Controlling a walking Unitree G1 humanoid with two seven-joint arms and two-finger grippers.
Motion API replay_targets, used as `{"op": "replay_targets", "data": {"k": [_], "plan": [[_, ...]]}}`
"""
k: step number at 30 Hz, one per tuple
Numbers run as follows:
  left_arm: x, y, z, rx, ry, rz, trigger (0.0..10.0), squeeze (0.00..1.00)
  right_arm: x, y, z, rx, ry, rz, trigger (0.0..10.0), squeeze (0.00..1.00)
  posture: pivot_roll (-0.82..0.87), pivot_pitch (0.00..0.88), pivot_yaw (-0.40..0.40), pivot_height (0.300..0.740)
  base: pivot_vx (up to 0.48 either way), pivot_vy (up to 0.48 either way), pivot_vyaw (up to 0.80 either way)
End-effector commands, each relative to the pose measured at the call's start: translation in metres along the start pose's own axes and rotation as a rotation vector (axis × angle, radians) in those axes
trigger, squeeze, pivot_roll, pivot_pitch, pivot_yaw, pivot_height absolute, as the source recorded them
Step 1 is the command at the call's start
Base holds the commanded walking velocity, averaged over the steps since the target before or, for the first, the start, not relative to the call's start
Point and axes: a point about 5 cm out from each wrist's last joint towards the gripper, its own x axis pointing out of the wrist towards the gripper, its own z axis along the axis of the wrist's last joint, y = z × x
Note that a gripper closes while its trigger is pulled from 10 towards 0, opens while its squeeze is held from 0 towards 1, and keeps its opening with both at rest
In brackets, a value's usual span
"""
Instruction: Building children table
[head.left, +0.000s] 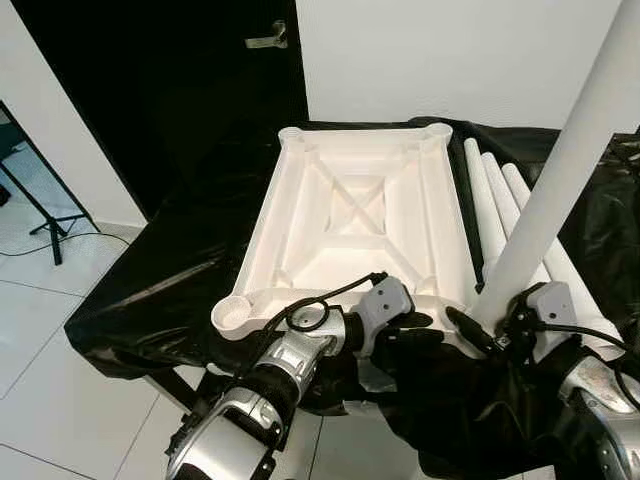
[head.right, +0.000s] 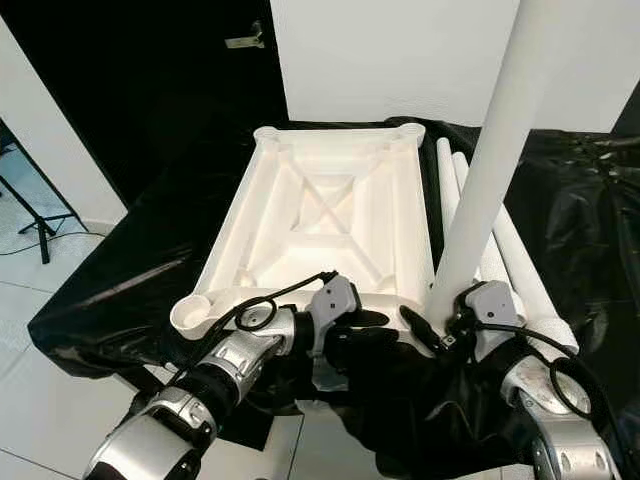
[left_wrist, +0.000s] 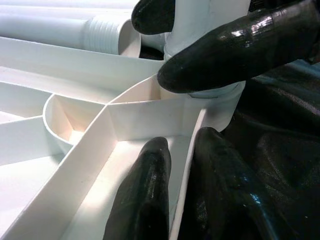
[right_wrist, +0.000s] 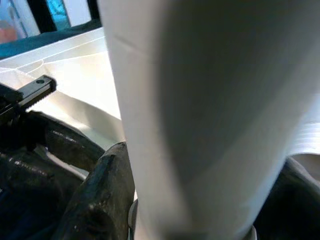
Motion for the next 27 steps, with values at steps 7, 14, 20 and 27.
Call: {"op": "replay_targets", "data": {"k": [7,14,20,27], "plan": [[-0.002,-0.024,-0.035,-0.122,0.121,-0.175,10.0,0.0,-0.005,0.022,-0.017,0.118,-0.039,-0.371,0.0,0.0,0.07,0.0,0.048,0.74,0.0,0.0,0.0],[-0.003,-0.024,-0.037,-0.125,0.125,-0.175,10.0,0.0,-0.01,0.013,-0.014,0.1,-0.054,-0.58,0.0,0.0,0.06,0.0,0.055,0.74,0.0,0.0,0.0],[-0.002,-0.025,-0.037,-0.125,0.124,-0.179,10.0,0.0,-0.009,0.013,-0.014,0.089,-0.047,-0.594,0.0,0.0,0.06,0.0,0.053,0.74,0.0,0.0,0.0],[0.001,-0.027,-0.036,-0.126,0.116,-0.184,10.0,0.0,0.001,0.022,-0.016,0.112,-0.038,-0.445,10.0,1.0,0.06,0.0,0.053,0.74,0.0,0.0,0.0]]}}
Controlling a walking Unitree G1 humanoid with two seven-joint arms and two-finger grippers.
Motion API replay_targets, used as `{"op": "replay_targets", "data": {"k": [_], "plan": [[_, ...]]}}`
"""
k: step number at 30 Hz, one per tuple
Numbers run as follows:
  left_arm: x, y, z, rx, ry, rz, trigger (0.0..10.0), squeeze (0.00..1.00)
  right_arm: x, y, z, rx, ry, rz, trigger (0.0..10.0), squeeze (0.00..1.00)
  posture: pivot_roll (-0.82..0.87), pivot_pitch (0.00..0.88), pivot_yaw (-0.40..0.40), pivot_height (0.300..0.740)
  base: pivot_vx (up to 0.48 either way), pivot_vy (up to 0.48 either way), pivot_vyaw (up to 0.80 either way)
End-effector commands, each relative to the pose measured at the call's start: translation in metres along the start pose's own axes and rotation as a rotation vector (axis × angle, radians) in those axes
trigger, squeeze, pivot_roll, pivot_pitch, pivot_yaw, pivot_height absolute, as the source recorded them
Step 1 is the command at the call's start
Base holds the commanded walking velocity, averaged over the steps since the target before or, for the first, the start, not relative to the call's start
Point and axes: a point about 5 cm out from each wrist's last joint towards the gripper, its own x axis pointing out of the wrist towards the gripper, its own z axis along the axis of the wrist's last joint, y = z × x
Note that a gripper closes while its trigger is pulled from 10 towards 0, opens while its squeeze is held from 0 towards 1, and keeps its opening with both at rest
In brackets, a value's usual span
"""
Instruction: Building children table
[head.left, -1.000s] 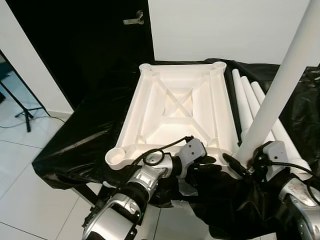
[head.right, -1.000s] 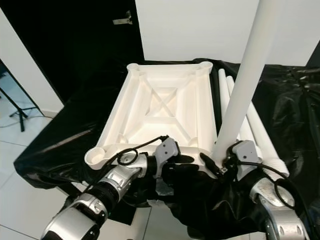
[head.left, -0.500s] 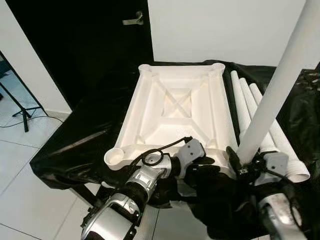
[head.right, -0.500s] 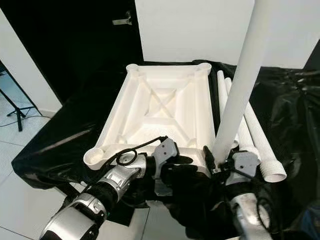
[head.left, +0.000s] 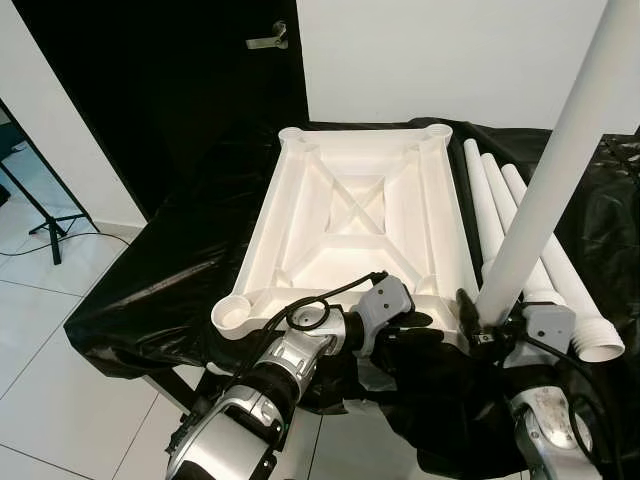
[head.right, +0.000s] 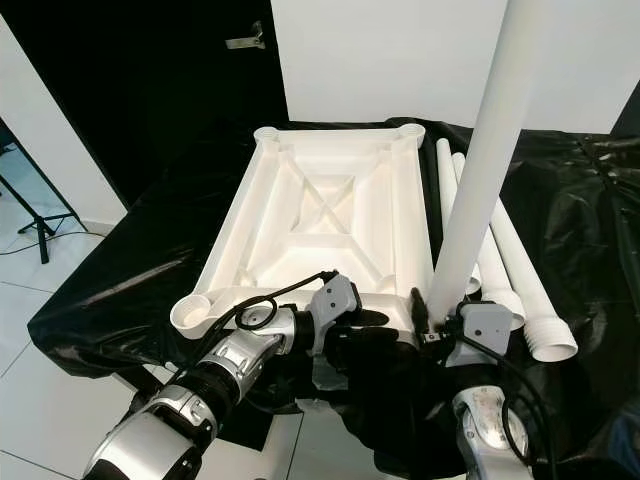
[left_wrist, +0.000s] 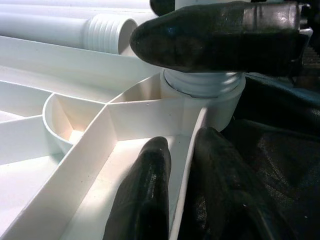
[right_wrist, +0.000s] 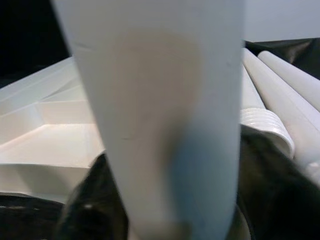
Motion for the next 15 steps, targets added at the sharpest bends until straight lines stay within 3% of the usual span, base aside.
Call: {"op": "replay_targets", "data": {"k": [1,3,4,6,7,10,12,15], "plan": [[0.001,-0.027,-0.034,-0.115,0.113,-0.186,10.0,0.0,-0.004,0.003,-0.016,0.013,0.096,0.101,10.0,1.0,0.06,0.0,0.05,0.74,0.0,0.0,0.0],[0.001,-0.027,-0.034,-0.116,0.113,-0.186,10.0,0.0,-0.005,0.005,-0.017,0.009,0.105,0.146,10.0,1.0,0.06,0.0,0.05,0.74,0.0,0.0,0.0],[0.0,-0.026,-0.034,-0.117,0.112,-0.183,10.0,0.0,-0.005,0.004,-0.016,-0.007,0.102,0.177,10.0,0.0,0.07,0.0,0.047,0.74,0.0,0.0,0.0],[0.0,-0.026,-0.034,-0.117,0.112,-0.183,10.0,0.0,-0.005,0.004,-0.016,-0.007,0.102,0.177,10.0,0.0,0.07,0.0,0.047,0.74,0.0,0.0,0.0],[-0.001,-0.025,-0.034,-0.118,0.111,-0.178,10.0,0.0,0.001,-0.008,-0.012,-0.046,0.081,0.202,10.0,0.0,0.07,0.0,0.046,0.74,0.0,0.0,0.0],[-0.001,-0.025,-0.034,-0.118,0.11,-0.177,10.0,0.0,0.004,-0.013,-0.01,-0.06,0.074,0.212,10.0,0.0,0.07,0.0,0.046,0.74,0.0,0.0,0.0],[-0.002,-0.025,-0.034,-0.119,0.109,-0.174,10.0,0.0,0.009,-0.018,-0.012,-0.104,0.122,0.356,10.0,0.0,0.07,0.0,0.044,0.74,0.0,0.0,0.0],[-0.002,-0.025,-0.034,-0.12,0.109,-0.172,10.0,0.0,0.013,-0.029,-0.012,-0.153,0.137,0.419,10.0,0.0,0.08,0.0,0.043,0.74,0.0,0.0,0.0]]}}
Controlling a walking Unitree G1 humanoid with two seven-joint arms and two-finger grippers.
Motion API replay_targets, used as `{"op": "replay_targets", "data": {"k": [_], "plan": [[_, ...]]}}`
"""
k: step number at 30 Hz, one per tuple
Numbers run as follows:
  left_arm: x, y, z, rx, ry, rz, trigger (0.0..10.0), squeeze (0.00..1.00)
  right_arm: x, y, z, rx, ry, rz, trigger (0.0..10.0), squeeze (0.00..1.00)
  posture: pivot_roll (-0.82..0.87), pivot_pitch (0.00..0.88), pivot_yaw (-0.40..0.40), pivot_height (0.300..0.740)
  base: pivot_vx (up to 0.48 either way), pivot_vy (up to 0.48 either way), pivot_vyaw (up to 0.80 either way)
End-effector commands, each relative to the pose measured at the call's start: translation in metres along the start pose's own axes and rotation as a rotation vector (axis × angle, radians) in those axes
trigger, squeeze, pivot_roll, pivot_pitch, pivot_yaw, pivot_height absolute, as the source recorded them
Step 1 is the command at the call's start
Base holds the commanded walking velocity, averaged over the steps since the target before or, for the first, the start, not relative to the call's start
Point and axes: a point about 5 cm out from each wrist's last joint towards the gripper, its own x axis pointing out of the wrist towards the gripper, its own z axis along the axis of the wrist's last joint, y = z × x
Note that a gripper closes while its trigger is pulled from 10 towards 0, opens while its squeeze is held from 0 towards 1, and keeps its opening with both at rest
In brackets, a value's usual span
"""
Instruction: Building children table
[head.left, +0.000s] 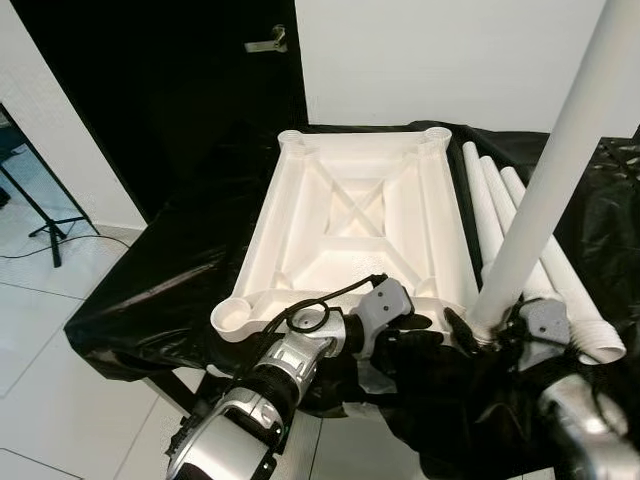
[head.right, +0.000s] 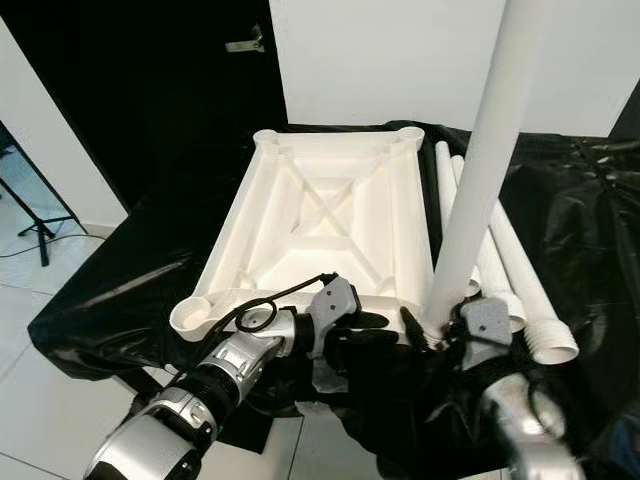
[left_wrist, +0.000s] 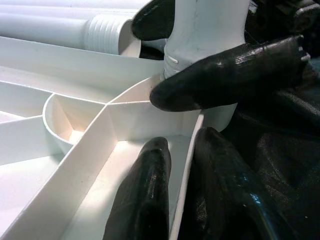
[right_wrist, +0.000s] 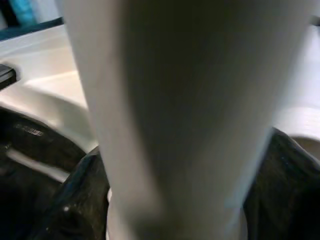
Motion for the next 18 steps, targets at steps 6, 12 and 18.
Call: {"op": "replay_targets", "data": {"k": [6,12,18], "plan": [[-0.002,-0.023,-0.033,-0.122,0.107,-0.166,10.0,0.0,-0.009,-0.006,-0.014,-0.002,0.079,0.125,4.0,0.0,0.08,0.0,0.034,0.74,0.0,0.0,0.0],[-0.001,-0.024,-0.033,-0.123,0.105,-0.165,10.0,0.0,-0.013,-0.003,-0.015,0.008,0.082,0.165,0.0,0.0,0.08,0.0,0.033,0.74,0.0,0.0,0.0],[0.0,-0.025,-0.033,-0.125,0.103,-0.17,10.0,0.0,-0.014,-0.004,-0.017,0.017,0.087,0.17,0.0,0.0,0.07,0.0,0.039,0.74,0.0,0.0,0.0]]}}
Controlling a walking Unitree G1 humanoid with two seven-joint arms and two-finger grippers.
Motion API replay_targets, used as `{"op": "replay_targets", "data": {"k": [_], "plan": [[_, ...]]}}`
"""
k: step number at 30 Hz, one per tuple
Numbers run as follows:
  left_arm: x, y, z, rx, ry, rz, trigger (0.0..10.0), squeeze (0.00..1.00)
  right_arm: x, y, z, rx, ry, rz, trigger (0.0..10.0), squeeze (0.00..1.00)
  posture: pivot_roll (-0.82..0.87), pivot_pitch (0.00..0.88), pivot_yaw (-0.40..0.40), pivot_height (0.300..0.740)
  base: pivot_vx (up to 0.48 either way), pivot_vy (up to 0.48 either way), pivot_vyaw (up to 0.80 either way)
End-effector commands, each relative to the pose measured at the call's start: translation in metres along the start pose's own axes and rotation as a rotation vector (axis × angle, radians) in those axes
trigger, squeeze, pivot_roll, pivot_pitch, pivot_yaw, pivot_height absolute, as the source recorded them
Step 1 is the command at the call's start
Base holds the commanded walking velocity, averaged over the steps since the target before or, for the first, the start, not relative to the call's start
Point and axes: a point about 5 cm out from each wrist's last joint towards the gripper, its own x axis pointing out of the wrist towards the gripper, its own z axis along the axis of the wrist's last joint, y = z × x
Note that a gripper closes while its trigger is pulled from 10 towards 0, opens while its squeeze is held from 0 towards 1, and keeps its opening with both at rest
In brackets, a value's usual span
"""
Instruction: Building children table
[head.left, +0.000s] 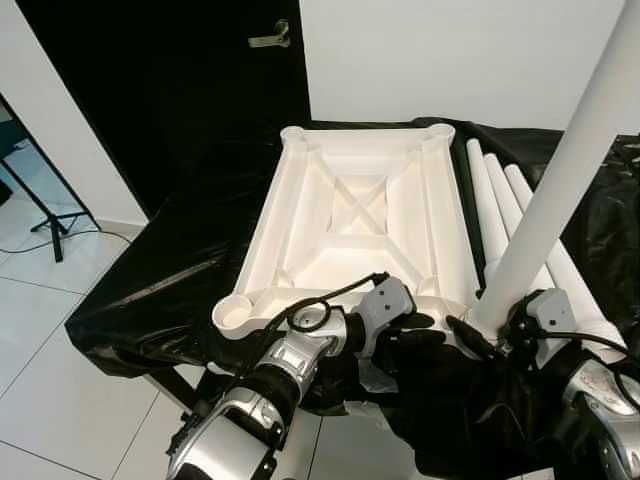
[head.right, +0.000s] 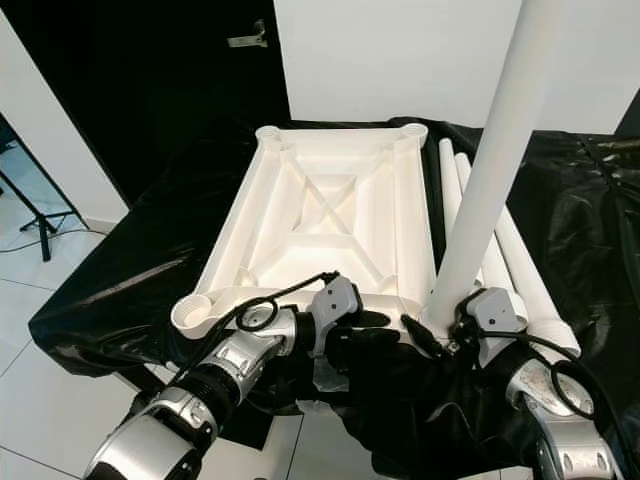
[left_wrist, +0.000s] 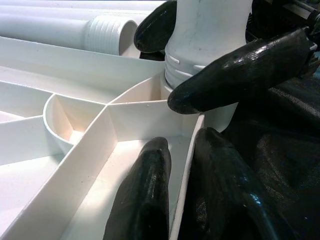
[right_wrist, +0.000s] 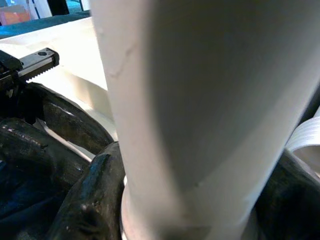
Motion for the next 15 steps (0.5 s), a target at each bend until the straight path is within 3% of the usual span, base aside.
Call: {"op": "replay_targets", "data": {"k": [1,5,7,12,15], "plan": [[-0.002,-0.024,-0.035,-0.128,0.109,-0.166,10.0,0.0,-0.008,0.006,-0.017,0.049,0.08,0.011,0.0,0.0,0.07,0.0,0.043,0.74,0.0,0.0,0.0],[-0.003,-0.024,-0.034,-0.126,0.112,-0.17,10.0,0.0,-0.008,0.016,-0.022,0.108,0.067,-0.056,0.0,0.0,0.07,0.0,0.048,0.74,0.0,0.0,0.0],[-0.004,-0.024,-0.035,-0.123,0.116,-0.173,10.0,0.0,-0.008,0.029,-0.028,0.153,0.068,-0.244,0.0,0.0,0.08,0.0,0.047,0.74,0.0,0.0,0.0],[-0.006,-0.022,-0.036,-0.125,0.119,-0.164,10.0,0.0,-0.015,0.046,-0.033,0.198,0.072,-0.426,0.0,0.0,0.09,0.0,0.046,0.74,0.0,0.0,0.0],[-0.008,-0.023,-0.038,-0.125,0.124,-0.165,10.0,0.0,-0.014,0.046,-0.032,0.213,0.055,-0.491,0.0,0.0,0.09,0.0,0.048,0.74,0.0,0.0,0.0]]}}
